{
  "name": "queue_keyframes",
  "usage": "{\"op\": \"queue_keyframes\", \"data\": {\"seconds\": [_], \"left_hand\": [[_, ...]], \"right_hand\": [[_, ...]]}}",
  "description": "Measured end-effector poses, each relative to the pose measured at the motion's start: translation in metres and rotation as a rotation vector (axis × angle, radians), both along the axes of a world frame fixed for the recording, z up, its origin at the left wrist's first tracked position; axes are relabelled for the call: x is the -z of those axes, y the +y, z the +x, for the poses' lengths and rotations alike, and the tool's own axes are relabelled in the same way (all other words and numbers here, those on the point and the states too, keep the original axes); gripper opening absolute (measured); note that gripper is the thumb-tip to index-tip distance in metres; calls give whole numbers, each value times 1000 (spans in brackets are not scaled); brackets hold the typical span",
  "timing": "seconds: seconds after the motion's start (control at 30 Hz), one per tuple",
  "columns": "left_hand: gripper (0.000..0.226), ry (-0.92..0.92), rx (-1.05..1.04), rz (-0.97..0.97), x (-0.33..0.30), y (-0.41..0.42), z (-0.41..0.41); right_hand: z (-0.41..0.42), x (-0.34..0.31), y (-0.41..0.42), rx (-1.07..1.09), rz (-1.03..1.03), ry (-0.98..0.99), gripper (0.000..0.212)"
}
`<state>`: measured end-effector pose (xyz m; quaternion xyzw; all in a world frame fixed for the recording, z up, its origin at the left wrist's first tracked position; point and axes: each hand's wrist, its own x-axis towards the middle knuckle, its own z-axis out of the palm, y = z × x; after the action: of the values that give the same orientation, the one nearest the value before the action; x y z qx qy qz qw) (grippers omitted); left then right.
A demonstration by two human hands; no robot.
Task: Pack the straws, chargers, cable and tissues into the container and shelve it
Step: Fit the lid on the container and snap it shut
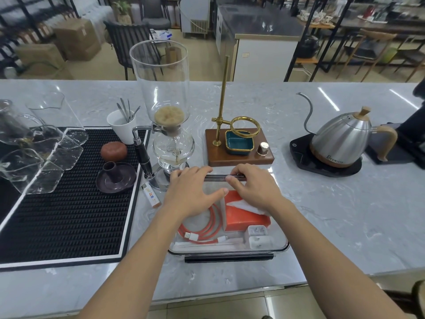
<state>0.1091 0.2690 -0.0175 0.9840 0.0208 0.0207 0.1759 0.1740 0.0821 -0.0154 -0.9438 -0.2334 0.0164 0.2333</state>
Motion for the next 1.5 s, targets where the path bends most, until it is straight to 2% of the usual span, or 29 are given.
{"op": "queue_keyframes", "data": {"seconds": [0.17,0.3,0.37,0.43,0.5,0.57,0.67,0.87,1.0,1.07,1.17,1.33,1.5], "left_hand": [[81,2,2,-12,0,0,-2],[73,-56,-13,-78,-2,-1,-3],[63,-130,-33,-169,-4,-2,-5],[53,-235,-68,-317,-6,0,-8],[40,-333,-109,-442,-10,3,-12],[26,-412,-152,-502,-17,9,-19],[16,-458,-235,-568,-23,23,-33],[13,-418,-498,-907,-5,53,-73],[10,-269,-601,-1053,20,55,-87],[8,-211,-607,-1060,29,53,-89],[25,-149,-574,-1011,31,49,-91],[46,-90,-555,-963,29,46,-93],[54,7,-515,-832,25,48,-86]], "right_hand": [[1,1,2,-8,-40,-8,32],[-2,1,0,-18,19,-33,28],[-5,0,-2,2,136,-36,18],[-8,-4,-5,78,343,-31,8],[-12,-12,-12,166,513,-56,10],[-16,-24,-23,224,594,-75,11],[-20,-29,-43,290,622,-43,9],[-40,-7,-83,488,744,66,16],[-54,6,-92,566,834,213,7],[-61,10,-92,572,810,279,7],[-68,12,-86,566,739,333,23],[-72,12,-81,586,638,310,40],[-71,8,-79,555,550,311,44]]}}
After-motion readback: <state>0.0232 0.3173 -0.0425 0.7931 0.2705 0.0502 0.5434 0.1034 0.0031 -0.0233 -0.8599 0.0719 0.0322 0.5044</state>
